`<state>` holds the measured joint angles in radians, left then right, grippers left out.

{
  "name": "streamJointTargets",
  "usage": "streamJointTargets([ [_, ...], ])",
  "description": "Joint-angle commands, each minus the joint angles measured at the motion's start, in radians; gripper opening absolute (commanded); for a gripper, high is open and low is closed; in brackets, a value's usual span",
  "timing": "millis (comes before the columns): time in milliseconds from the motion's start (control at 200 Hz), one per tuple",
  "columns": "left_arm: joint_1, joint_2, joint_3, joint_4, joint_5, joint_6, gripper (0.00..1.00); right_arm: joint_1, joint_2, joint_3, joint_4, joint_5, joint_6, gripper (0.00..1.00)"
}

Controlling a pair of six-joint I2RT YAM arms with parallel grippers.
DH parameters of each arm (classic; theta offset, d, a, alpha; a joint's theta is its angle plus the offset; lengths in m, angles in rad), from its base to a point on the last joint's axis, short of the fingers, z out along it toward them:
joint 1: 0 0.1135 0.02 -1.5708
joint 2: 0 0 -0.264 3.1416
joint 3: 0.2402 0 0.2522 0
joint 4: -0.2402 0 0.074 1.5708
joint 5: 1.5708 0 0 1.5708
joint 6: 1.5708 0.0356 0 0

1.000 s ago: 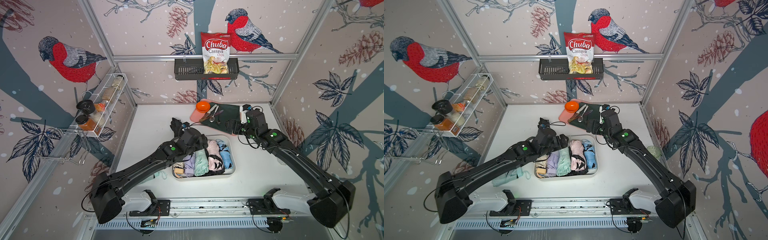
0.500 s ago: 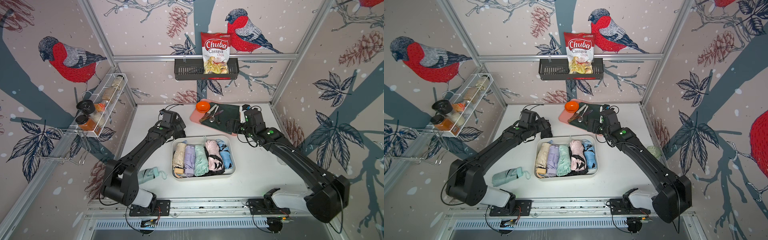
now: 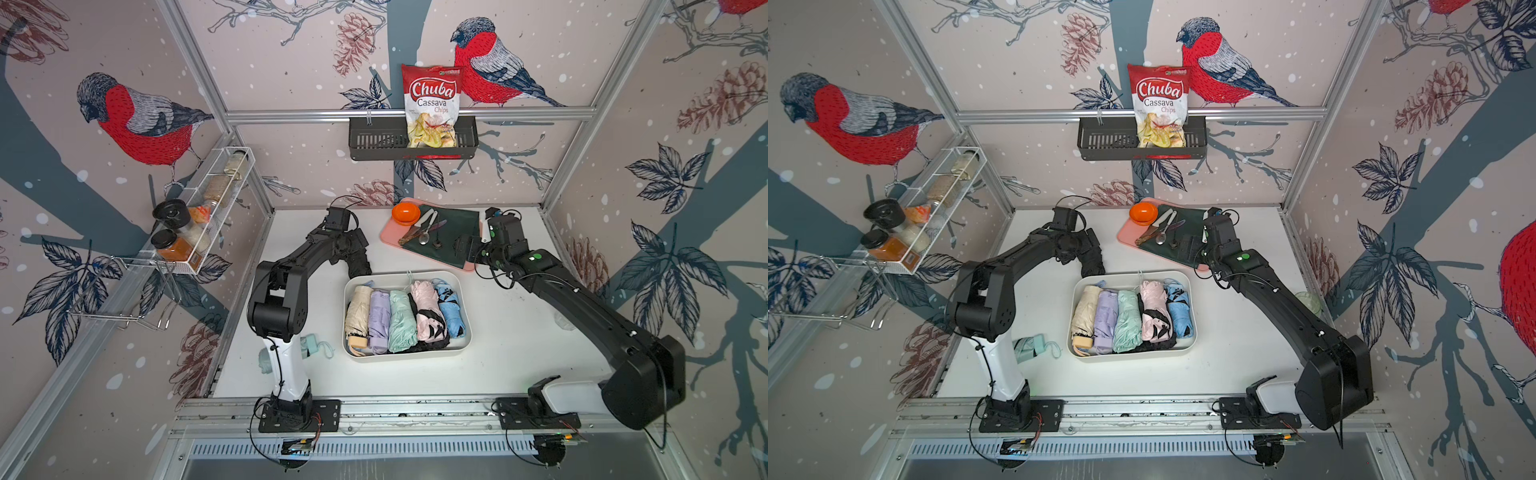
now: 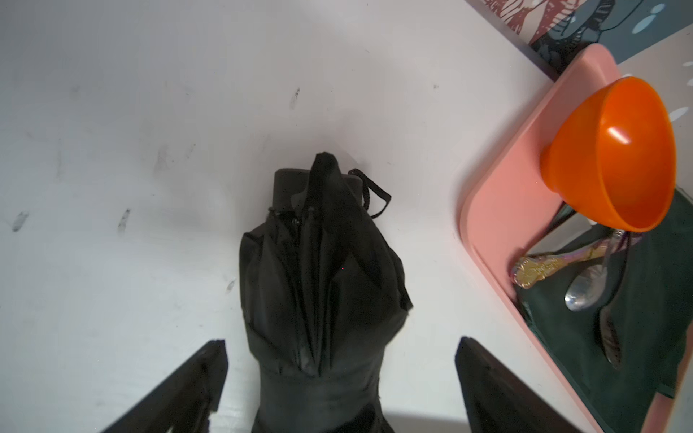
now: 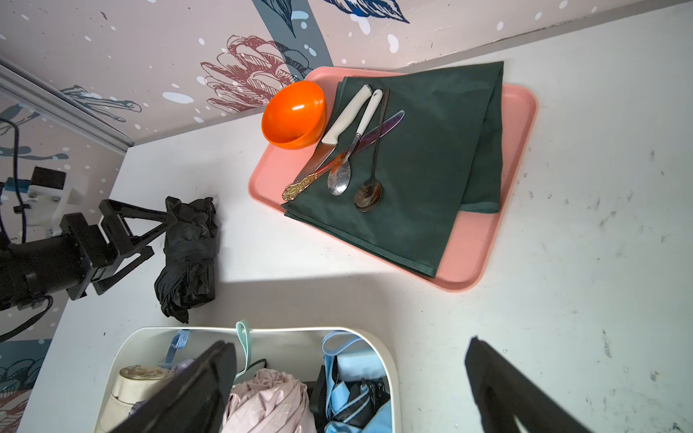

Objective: Put the umbrella into the storage box
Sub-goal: Pick up the umbrella from the center of the board.

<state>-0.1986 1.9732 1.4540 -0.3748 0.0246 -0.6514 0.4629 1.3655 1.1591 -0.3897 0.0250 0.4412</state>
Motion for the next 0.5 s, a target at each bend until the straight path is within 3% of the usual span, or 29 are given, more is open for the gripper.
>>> streamJointTargets([
  [0, 0.005, 0.039, 0.037, -0.062, -0.024, 0.019, 0.96, -0.003, 0.011, 0.010, 0.031, -0.019, -0.002, 1.00],
  [305, 0.010, 0.081, 0.036, -0.046, -0.056, 0.000, 0.87, -0.010, 0.049, 0.010, 0.037, -0.055, -0.006, 1.00],
  [490, 0.015, 0.110, 0.044, -0.015, -0.032, -0.014, 0.64, -0.010, 0.079, 0.005, 0.048, -0.081, -0.006, 1.00],
])
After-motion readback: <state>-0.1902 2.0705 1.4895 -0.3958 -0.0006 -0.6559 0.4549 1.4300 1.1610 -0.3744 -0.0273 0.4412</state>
